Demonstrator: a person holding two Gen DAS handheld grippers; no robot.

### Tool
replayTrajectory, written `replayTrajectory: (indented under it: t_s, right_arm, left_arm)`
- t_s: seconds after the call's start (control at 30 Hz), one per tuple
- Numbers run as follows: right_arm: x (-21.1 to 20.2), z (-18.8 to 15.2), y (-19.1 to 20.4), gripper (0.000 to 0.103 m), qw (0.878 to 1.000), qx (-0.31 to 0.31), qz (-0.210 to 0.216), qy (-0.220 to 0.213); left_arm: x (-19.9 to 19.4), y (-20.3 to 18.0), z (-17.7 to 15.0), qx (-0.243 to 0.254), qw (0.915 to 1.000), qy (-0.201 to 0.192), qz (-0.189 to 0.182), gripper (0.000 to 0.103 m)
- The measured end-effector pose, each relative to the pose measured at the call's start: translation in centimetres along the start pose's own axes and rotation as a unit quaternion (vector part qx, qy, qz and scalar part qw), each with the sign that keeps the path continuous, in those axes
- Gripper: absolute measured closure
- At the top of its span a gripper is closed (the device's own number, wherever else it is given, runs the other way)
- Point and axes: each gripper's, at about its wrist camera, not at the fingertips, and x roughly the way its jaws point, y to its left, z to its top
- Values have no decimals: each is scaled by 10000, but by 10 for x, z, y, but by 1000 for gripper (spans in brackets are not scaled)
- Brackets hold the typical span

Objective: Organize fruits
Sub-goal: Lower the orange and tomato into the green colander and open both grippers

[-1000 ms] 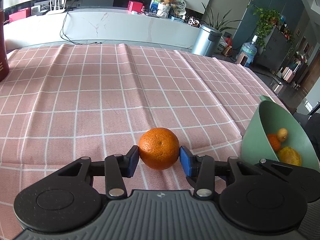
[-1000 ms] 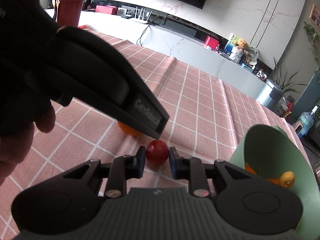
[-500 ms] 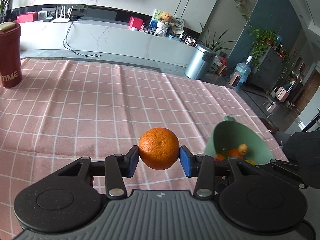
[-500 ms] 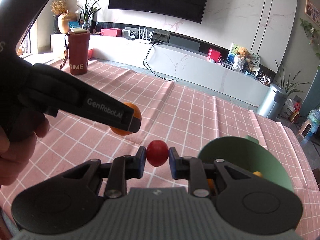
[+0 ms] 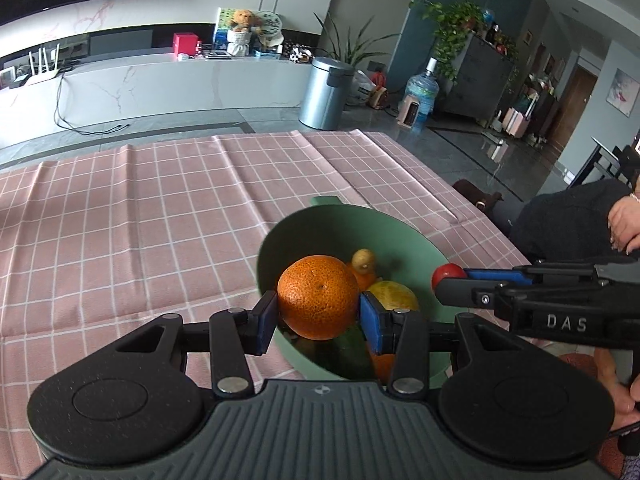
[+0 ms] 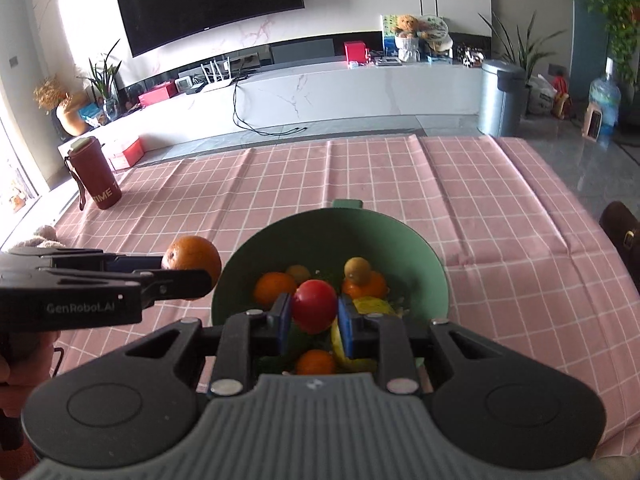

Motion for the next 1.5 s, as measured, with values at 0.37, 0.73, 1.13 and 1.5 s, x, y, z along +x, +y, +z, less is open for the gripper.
replayTrajectory:
  t_s: [0.37,0.73,1.13,1.5]
  right_arm:
    - [15,20,-43,83,9985,-417,164,299]
    - [65,33,-55,83,9896,-1191,237,775]
    - [89,37,-57,82,9842,-1478,274,937]
    - [96,37,-55,82,9830,-1507,227,1024]
  left_arm:
    - [52,-26,7,340,9977,586,-40,54]
    - [84,-41,16,818,9919,966,46,54]
    - [103,-35,21,924,9899,1071,22,53]
    - [99,-34,19,957,9906,975,-11,46]
